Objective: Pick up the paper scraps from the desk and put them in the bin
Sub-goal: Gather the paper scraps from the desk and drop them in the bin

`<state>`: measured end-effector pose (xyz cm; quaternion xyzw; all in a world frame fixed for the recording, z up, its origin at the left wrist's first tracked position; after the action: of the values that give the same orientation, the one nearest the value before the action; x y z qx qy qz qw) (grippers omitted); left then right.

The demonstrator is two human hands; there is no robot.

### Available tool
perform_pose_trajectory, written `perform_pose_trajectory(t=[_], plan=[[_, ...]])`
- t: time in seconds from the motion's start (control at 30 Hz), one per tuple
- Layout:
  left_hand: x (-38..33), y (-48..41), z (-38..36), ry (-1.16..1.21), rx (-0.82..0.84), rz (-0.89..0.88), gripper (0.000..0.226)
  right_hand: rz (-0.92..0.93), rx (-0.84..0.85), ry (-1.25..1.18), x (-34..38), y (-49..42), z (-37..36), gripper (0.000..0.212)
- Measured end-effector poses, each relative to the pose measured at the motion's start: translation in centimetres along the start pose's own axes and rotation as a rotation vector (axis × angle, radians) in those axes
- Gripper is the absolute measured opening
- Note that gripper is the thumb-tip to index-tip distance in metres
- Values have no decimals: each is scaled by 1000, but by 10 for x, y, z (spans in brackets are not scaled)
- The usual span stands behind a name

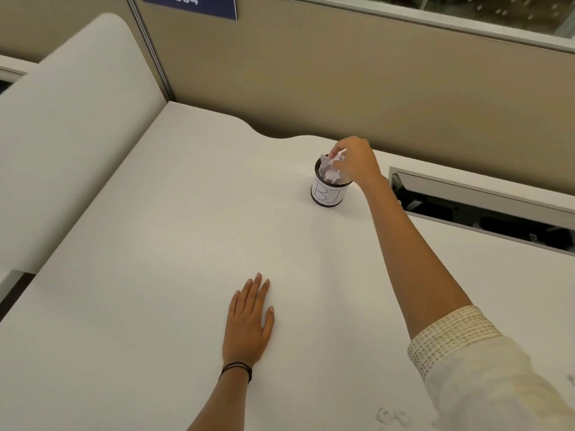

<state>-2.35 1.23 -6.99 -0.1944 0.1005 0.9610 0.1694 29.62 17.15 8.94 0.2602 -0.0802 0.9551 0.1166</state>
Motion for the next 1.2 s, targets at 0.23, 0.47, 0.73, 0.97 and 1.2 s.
perform_pose_trajectory(t=[0.23,0.47,0.73,0.97,1.2], plan=[[-1,0,0,-6,0,-1,55,-45,-262,-52,-8,38,30,23],[-2,0,0,-2,7,-2,55,10,82,184,-10,46,-42,53],[0,0,-1,-7,13,0,55,49,247,406,-5,31,-69,44],[-2,0,0,18,1,-2,55,-68,434,326,-8,17,-78,53],[0,0,-1,6,20,10,55,7,469,419,8,7,-82,52]])
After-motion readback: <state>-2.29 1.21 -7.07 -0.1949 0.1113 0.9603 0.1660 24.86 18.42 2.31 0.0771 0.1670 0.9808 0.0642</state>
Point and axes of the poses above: each hand's wrist, its own y-axis away from the middle knuckle, its own z-axis out of the back of the hand, x = y × z, the point moved 9 cm from there along -y, towards the middle knuckle, and after that the axes turned 11 degrees about z, right-handed, at the moved point
